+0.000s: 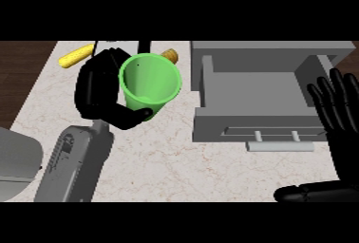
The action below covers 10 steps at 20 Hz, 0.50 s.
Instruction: Pick up the cup, place it into the drawer and close the drawer
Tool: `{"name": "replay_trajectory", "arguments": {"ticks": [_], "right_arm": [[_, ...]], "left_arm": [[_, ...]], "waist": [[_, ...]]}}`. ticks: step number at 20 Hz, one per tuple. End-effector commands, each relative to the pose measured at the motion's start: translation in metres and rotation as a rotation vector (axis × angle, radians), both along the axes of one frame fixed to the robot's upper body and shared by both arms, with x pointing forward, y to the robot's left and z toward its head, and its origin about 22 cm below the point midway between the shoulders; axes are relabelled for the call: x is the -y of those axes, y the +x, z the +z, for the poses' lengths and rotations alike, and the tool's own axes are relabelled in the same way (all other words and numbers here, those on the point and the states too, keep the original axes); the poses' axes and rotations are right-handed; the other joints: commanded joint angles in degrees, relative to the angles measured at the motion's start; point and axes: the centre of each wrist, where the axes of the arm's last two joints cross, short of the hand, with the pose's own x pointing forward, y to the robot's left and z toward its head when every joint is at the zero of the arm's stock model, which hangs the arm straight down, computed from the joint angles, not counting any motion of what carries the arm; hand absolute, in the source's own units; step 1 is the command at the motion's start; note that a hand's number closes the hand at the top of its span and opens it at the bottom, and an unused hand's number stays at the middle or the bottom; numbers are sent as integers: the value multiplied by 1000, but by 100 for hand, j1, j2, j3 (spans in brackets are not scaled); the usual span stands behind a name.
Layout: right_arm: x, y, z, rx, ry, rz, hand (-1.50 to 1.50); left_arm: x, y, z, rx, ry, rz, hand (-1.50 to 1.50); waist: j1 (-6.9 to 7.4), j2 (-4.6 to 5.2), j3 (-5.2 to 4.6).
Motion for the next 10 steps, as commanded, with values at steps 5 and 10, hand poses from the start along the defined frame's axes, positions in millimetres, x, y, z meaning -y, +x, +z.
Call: {"name": "replay_trajectory", "arguments": {"ticks": [5, 10], "right_arm": [[4, 6, -1, -12, -18, 17, -150], [-2, 3, 12, -16, -2, 1, -150]], "left_arm": [[54, 28, 40, 29, 76, 16, 150], [83, 39, 81, -5, 98, -7, 150]], "waist": [[-30, 12, -1], [-50, 7, -1]]}}
